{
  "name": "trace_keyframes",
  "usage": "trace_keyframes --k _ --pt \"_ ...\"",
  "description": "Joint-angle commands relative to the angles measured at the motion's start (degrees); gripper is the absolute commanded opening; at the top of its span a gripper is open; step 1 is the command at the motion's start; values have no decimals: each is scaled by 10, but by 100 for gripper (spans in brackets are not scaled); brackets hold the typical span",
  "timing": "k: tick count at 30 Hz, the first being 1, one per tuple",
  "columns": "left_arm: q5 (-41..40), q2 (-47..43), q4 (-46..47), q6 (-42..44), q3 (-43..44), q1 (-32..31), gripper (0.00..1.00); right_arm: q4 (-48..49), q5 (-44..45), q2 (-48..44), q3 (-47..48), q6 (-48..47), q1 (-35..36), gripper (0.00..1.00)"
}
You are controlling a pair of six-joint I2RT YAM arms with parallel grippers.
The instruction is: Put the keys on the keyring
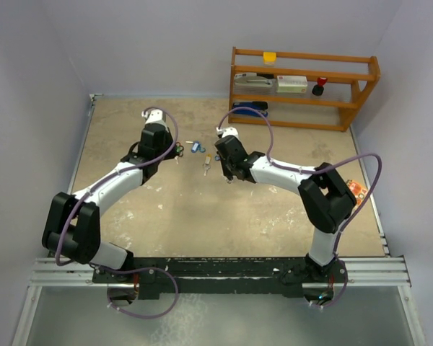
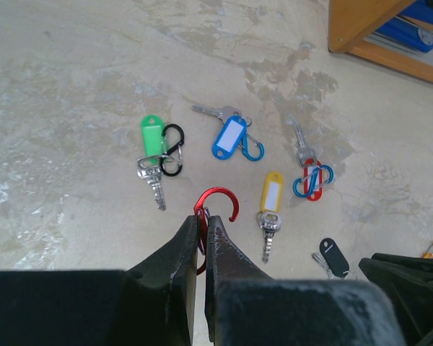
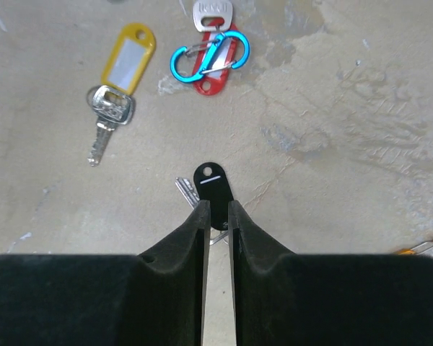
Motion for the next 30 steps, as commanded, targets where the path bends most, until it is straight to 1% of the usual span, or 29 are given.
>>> trace_keyframes --k 1,3,4,6,7,9,12,17,24,30 --pt "51 14 50 -16 -6 0 0 6 18 -37 -1 -13 2 19" --pt "54 17 53 -17 -5 -1 0 -2 17 -36 5 -18 2 21" --pt "55 17 53 -15 -6 -2 0 -7 18 -35 8 -21 2 25" --pt "55 18 53 -15 -5 -2 0 -19 12 -30 14 -28 2 43" --pt "58 17 53 -16 -5 -2 0 -27 10 -28 17 -30 2 48" --pt "62 17 55 -17 -5 -2 0 -38 7 -27 16 -30 2 52" --pt "68 18 57 -17 -4 -2 0 -41 -15 -34 1 -25 -6 51" --pt "76 19 61 -18 -4 -5 0 -21 -86 -52 -38 -7 -35 45" --pt "72 31 62 -18 5 -26 0 -5 -119 -49 -63 5 -55 42" --pt "67 40 63 -19 7 -35 0 26 -169 -54 -88 16 -76 40"
